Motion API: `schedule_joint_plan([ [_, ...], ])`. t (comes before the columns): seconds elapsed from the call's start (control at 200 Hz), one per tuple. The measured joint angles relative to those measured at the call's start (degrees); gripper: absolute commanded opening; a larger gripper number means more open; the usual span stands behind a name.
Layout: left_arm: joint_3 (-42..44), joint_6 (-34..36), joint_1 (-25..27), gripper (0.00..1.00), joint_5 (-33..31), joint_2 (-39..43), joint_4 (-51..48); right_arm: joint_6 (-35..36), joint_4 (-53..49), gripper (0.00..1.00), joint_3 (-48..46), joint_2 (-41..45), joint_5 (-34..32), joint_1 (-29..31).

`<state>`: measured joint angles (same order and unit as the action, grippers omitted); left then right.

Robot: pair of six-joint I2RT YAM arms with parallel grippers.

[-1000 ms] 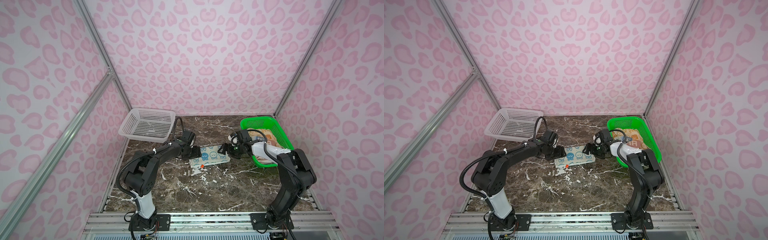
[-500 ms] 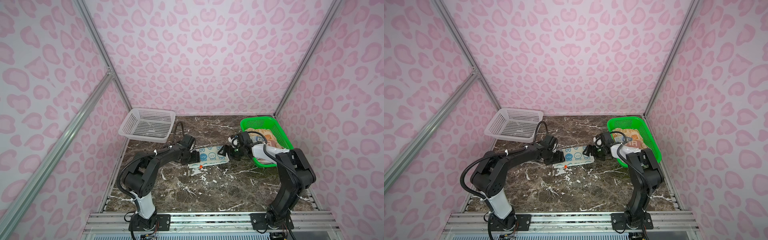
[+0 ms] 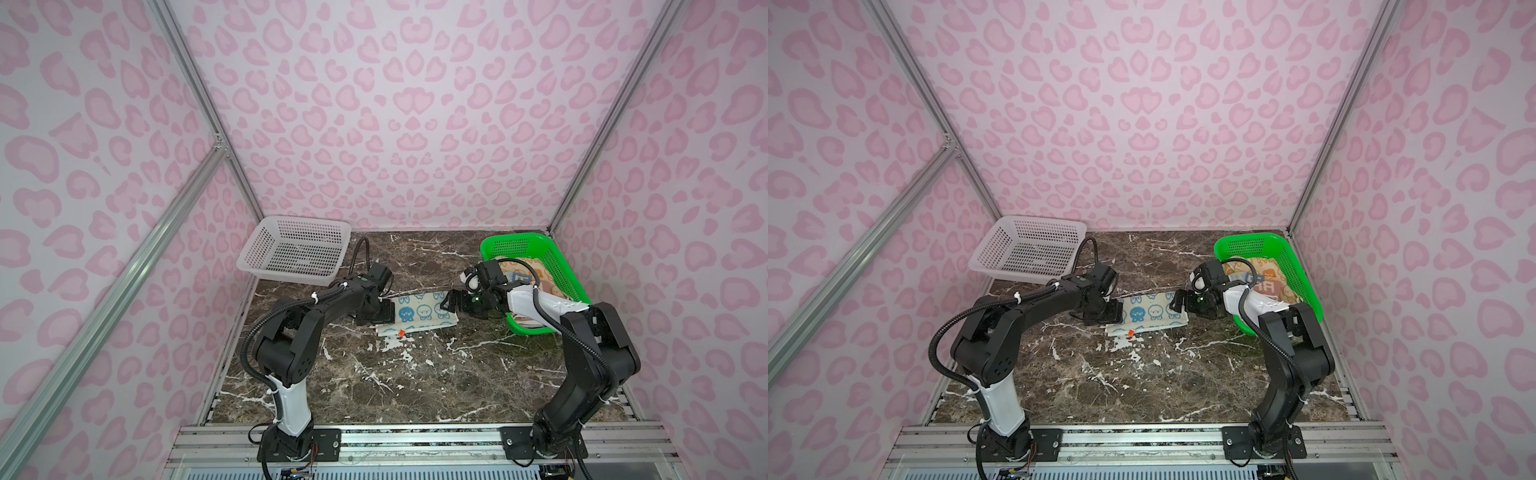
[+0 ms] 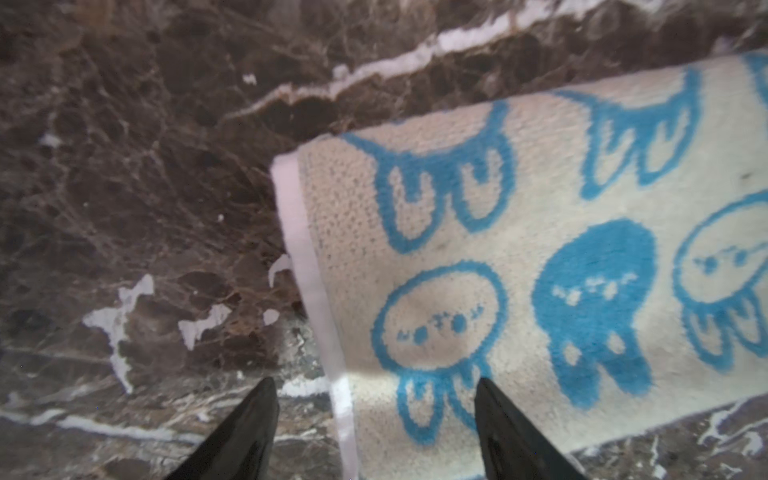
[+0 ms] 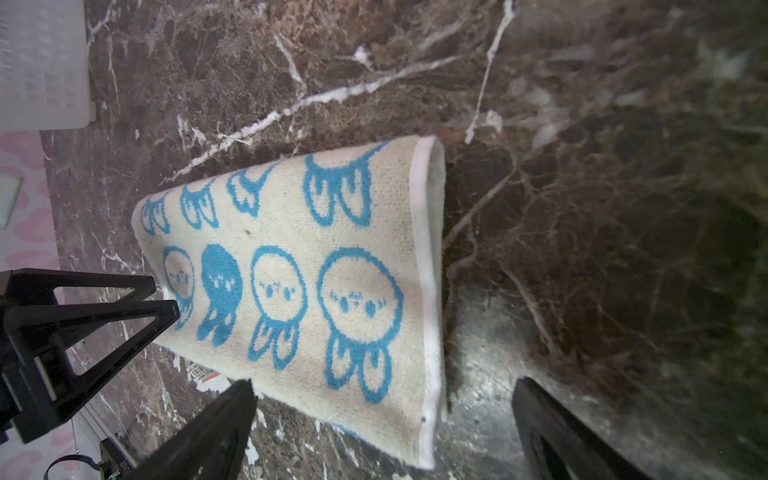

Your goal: Fold and stack the towels

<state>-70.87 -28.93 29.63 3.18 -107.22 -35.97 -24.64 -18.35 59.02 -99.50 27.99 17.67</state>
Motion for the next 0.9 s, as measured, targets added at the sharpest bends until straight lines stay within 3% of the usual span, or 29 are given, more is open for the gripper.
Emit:
schedule_joint_plan([
  [0.58, -2.51, 0.0, 1.36, 0.71, -2.16, -4.31, -2.84, -1.14, 4.04, 0.98, -0.22, -2.86, -0.9, 2.95],
  [0.81, -3.34, -0.28, 2.01, 0.57, -2.49, -5.4, -1.42, -1.81, 6.45, 0.98, -0.55, -3.34, -0.44, 3.65],
  [0.9, -3.32, -0.66, 2.16, 0.47, -2.56, -5.66, -0.24, -2.23, 7.76, 0.98, -1.03, -3.34, 0.17, 3.72],
])
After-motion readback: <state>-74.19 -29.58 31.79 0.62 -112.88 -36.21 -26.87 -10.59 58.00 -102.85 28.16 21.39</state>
